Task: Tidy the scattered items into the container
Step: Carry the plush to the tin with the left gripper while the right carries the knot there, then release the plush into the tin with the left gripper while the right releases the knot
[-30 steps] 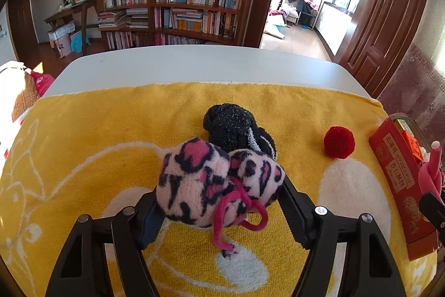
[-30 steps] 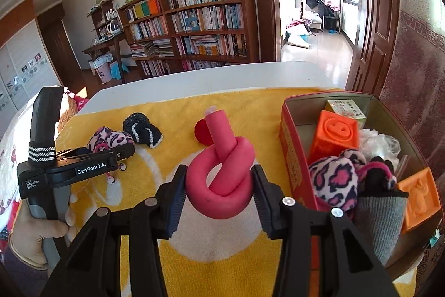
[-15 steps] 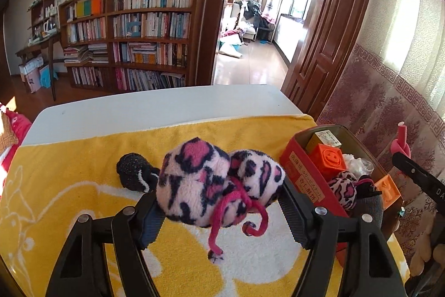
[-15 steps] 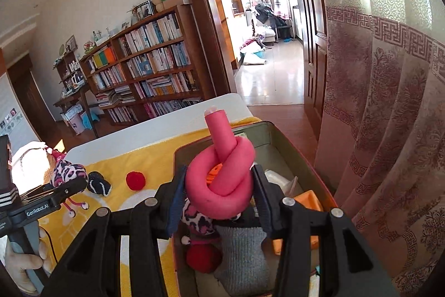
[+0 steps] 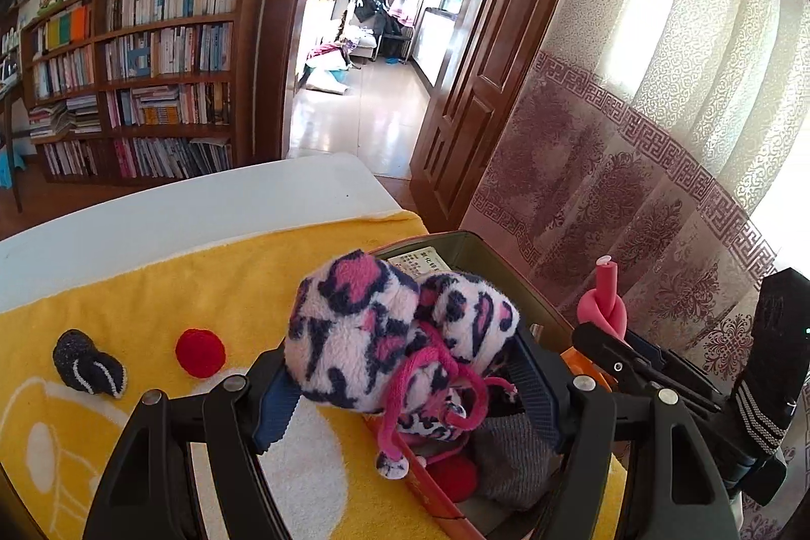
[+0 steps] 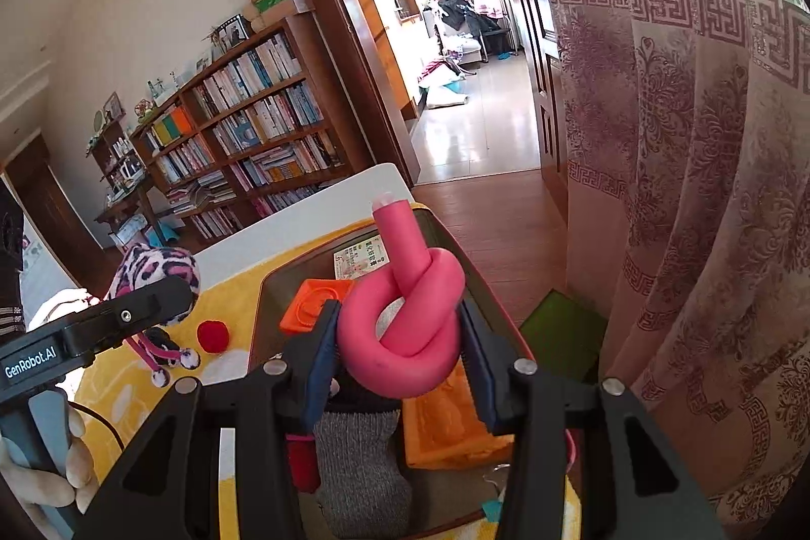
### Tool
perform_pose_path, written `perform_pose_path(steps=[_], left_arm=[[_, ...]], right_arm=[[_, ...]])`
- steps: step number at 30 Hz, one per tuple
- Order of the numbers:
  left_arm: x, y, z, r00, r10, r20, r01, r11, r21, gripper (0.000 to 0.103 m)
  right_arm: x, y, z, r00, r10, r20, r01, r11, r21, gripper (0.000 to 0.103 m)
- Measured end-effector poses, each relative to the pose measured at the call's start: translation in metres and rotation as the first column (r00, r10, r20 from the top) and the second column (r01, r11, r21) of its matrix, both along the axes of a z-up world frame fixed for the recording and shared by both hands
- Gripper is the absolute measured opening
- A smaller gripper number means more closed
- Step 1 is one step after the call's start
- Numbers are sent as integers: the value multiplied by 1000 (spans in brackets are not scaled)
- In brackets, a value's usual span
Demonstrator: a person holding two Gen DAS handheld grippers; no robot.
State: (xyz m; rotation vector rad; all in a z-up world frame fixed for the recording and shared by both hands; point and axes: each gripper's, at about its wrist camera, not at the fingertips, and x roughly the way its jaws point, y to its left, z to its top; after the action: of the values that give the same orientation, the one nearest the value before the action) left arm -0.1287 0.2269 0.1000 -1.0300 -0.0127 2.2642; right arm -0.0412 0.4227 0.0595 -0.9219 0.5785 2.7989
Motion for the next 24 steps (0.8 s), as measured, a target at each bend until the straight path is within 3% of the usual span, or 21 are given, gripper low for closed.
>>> perform_pose_path(steps=[8, 11, 13, 24], left_arm=[[38, 34, -21, 994, -101, 36, 102, 994, -29, 76], [51, 41, -29, 991, -125, 57, 128, 991, -49, 79], [55, 44, -31, 989, -135, 64, 140, 988, -65, 86], [56, 14, -28, 994, -86, 61, 89, 995, -46, 87]], right_arm=[[10, 31, 0, 997, -66, -34, 64, 996, -69, 49], [12, 33, -1, 997, -67, -38, 64, 995, -80, 49], [11, 32, 0, 997, -59, -40, 55, 995, -82, 49], [5, 23, 2, 999, -5, -47, 1, 995, -97, 49]])
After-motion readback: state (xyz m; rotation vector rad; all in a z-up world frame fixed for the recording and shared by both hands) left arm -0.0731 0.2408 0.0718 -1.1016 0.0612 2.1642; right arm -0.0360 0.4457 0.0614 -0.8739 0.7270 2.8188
